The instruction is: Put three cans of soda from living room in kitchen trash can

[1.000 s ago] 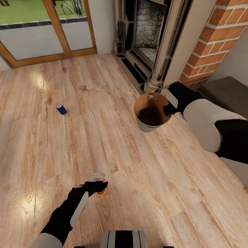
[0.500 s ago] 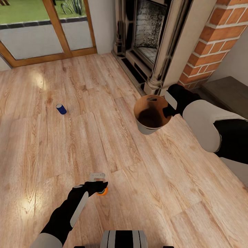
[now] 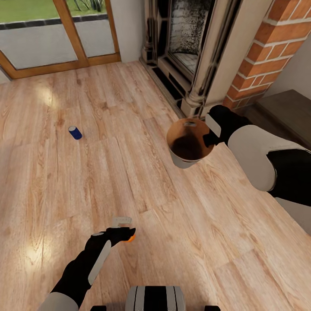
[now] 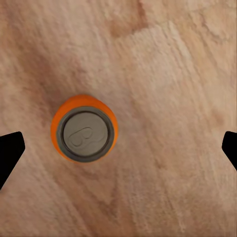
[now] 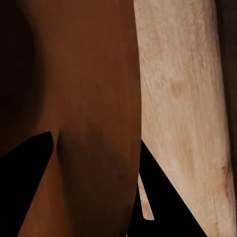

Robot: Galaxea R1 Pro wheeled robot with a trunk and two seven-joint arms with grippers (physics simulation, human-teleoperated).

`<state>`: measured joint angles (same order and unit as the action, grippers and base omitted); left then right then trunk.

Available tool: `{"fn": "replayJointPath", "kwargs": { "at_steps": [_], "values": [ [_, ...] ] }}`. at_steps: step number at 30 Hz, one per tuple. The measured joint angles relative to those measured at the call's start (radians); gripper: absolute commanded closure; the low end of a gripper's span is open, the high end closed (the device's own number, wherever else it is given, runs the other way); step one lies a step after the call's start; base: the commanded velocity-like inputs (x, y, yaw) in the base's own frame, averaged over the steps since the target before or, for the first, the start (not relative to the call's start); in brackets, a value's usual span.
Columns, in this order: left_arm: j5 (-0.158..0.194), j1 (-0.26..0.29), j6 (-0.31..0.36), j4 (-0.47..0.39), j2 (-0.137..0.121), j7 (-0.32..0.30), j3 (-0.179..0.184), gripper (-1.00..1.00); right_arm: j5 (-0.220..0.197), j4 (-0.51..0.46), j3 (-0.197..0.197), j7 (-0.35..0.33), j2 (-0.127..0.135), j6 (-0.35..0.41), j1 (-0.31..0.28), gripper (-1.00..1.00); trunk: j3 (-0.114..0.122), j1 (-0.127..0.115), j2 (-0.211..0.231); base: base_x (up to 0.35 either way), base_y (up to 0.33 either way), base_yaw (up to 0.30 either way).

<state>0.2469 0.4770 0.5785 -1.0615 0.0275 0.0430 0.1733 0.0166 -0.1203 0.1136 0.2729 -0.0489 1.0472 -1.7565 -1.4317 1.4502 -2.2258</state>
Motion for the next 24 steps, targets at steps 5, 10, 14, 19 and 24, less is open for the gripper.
{"fn": "replayJointPath", "kwargs": {
  "at_steps": [5, 10, 14, 19, 24],
  "values": [
    [0.000, 0.000, 0.000, 0.000, 0.000, 0.000, 0.000, -1.00, -0.001, 0.000, -0.001, 0.000, -0.006, 0.000, 0.000, 1.00, -0.024, 0.019, -0.035, 0.000, 0.000, 0.000],
    [0.001, 0.000, 0.000, 0.000, -0.001, 0.000, 0.000, -1.00, 0.000, 0.000, 0.000, 0.000, -0.009, 0.000, 0.000, 1.00, -0.047, 0.038, -0.070, 0.000, 0.000, 0.000],
    [0.003, 0.001, 0.000, 0.000, -0.001, -0.001, -0.002, -1.00, 0.002, 0.000, -0.001, 0.001, -0.012, 0.000, 0.001, 1.00, -0.060, 0.046, -0.084, 0.000, 0.000, 0.000],
    [0.034, 0.002, 0.000, -0.001, -0.005, -0.002, -0.003, -1.00, 0.003, 0.000, 0.001, 0.001, -0.013, 0.000, 0.001, 1.00, -0.067, 0.046, -0.084, 0.000, 0.000, 0.000],
    [0.043, 0.002, -0.002, -0.002, -0.007, -0.002, -0.004, -1.00, 0.001, 0.000, -0.001, 0.000, -0.015, 0.000, 0.001, 1.00, -0.075, 0.046, -0.084, 0.000, 0.000, 0.000]
  ]
}}
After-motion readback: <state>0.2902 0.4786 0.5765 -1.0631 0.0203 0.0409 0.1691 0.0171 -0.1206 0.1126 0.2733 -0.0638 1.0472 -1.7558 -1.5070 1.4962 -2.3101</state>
